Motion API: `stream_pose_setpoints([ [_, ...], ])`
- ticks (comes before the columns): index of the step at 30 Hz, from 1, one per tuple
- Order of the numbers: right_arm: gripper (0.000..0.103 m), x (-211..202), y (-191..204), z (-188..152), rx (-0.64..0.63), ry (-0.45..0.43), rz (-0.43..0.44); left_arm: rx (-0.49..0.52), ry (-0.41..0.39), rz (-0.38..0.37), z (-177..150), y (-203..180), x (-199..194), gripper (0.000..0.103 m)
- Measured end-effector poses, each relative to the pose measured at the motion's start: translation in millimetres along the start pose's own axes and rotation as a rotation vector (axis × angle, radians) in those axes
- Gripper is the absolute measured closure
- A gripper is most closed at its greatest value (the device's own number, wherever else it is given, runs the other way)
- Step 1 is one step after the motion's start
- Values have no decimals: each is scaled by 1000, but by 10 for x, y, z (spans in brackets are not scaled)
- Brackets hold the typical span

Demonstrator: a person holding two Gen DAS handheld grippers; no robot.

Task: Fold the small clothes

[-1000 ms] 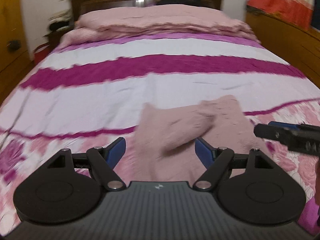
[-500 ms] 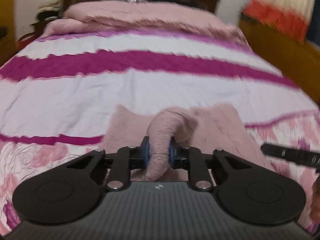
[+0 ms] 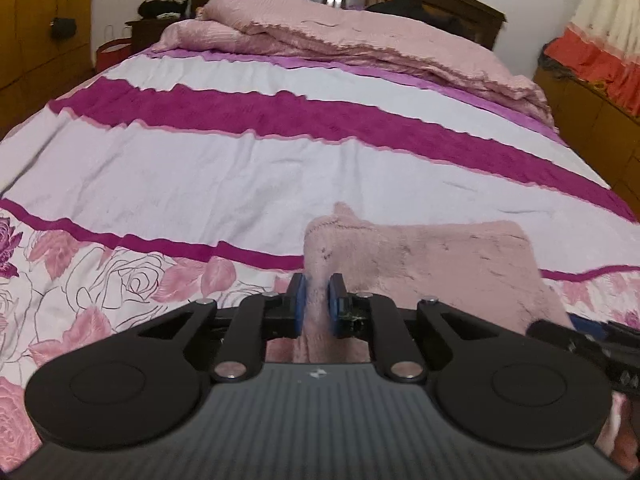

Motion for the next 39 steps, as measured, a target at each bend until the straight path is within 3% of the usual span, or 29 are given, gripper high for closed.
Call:
stream_pose_setpoints([
  [1,45,-36,-33,10,22,-2,6,5,5,-8,-15,-9,-54,87],
  [3,45,-107,-78,6,51,-5,11,5,27,-26,-69,-9,-167,70],
  [5,45,-191,-91,-17,67,-18,2,-5,49,-50,-134,-23,-250,42],
  [8,45,-294,-78,-54,73,-24,-13,30,65,-54,-287,-89,-368,30],
  [11,45,-276,7,-100,29,0,1,81,94,1,-444,-143,-373,22],
  [16,45,-247,265,-178,-141,4,-18,20,125,2,-519,-22,-287,17],
  [18,42,-268,171,-140,-73,9,1,7,137,-2,-515,10,-257,15],
  [20,26,-287,7,-99,40,12,26,0,143,-9,-509,19,-242,15],
  [22,20,-308,-149,-99,127,16,43,-4,147,-13,-508,25,-234,15],
  [25,20,-251,-316,-129,201,69,75,-28,166,-46,-513,34,-206,15],
  [29,19,-30,-405,-220,287,160,204,-75,209,-127,-541,29,-116,15],
  [33,19,128,-350,-268,311,168,256,-128,231,-212,-591,27,-38,21],
  [34,20,158,-313,-267,312,176,265,-141,234,-230,-601,29,-29,23],
  [36,30,192,-231,-254,289,187,270,-159,234,-259,-615,44,-25,28],
  [38,47,186,-190,-209,284,187,281,-185,234,-279,-629,71,-29,32],
  [39,49,168,-183,-173,290,183,289,-214,237,-297,-634,100,-33,33],
])
Point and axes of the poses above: each gripper's, at about its wrist camera, not at the fingertips, and x roughly the way its jaws point, y to its left, z to its top, the point moved 2 cm from there along x, roughly the way its jaws point, and after that the axes turned 1 degree about -x, right-handed, at the moved point
